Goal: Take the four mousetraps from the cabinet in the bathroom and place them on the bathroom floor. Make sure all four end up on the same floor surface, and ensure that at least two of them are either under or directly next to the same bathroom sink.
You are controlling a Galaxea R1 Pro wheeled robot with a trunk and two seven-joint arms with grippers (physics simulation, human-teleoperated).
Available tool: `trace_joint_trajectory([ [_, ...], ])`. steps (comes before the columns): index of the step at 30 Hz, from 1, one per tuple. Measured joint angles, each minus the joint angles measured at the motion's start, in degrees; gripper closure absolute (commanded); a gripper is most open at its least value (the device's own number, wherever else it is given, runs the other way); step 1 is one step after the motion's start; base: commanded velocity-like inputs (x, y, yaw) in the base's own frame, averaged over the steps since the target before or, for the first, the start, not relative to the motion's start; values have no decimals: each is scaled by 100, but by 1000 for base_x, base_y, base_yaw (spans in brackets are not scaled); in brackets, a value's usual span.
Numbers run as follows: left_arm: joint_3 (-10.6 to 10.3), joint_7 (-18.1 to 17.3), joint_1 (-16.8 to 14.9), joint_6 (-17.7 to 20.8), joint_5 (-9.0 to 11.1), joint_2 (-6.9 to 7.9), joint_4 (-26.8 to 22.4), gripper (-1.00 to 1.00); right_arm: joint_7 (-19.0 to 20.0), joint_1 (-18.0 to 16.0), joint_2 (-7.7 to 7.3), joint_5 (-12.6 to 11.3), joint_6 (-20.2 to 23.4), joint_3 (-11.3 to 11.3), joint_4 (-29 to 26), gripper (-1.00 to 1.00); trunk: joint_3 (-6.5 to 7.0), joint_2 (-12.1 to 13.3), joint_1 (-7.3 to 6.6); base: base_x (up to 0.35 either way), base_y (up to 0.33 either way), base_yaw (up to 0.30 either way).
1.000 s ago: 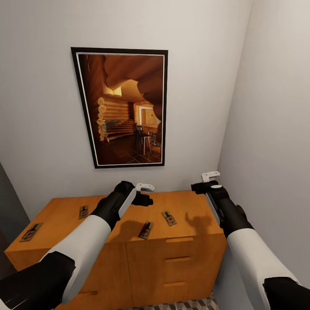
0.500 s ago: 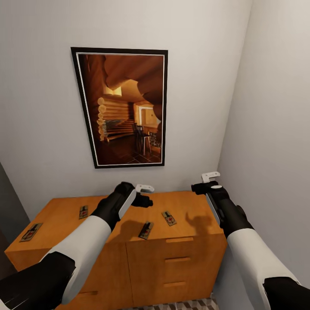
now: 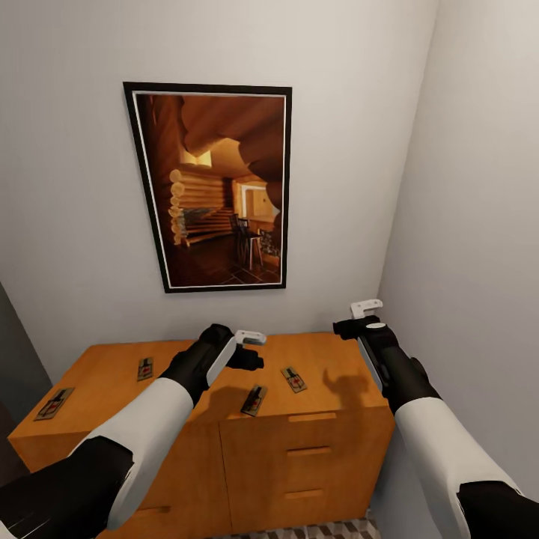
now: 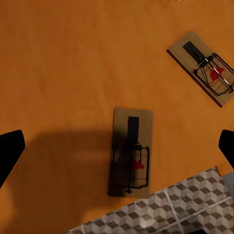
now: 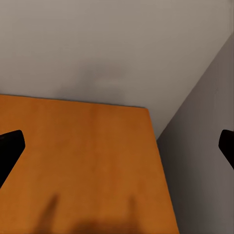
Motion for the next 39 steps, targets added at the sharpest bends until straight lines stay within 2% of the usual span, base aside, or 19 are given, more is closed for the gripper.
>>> trace_joint_trajectory([
  [8, 1, -11, 5, -134, 3, 0, 103, -100, 0, 0, 0, 17, 0, 1, 2, -100, 0, 0, 0, 0, 0, 0],
  [31, 1, -41, 6, -180, 6, 0, 145, -100, 0, 0, 0, 19, 0, 2, 2, -100, 0, 0, 0, 0, 0, 0],
  [39, 2, -42, 7, -194, 7, 0, 343, -100, 0, 0, 0, 19, 0, 2, 1, -100, 0, 0, 0, 0, 0, 0],
])
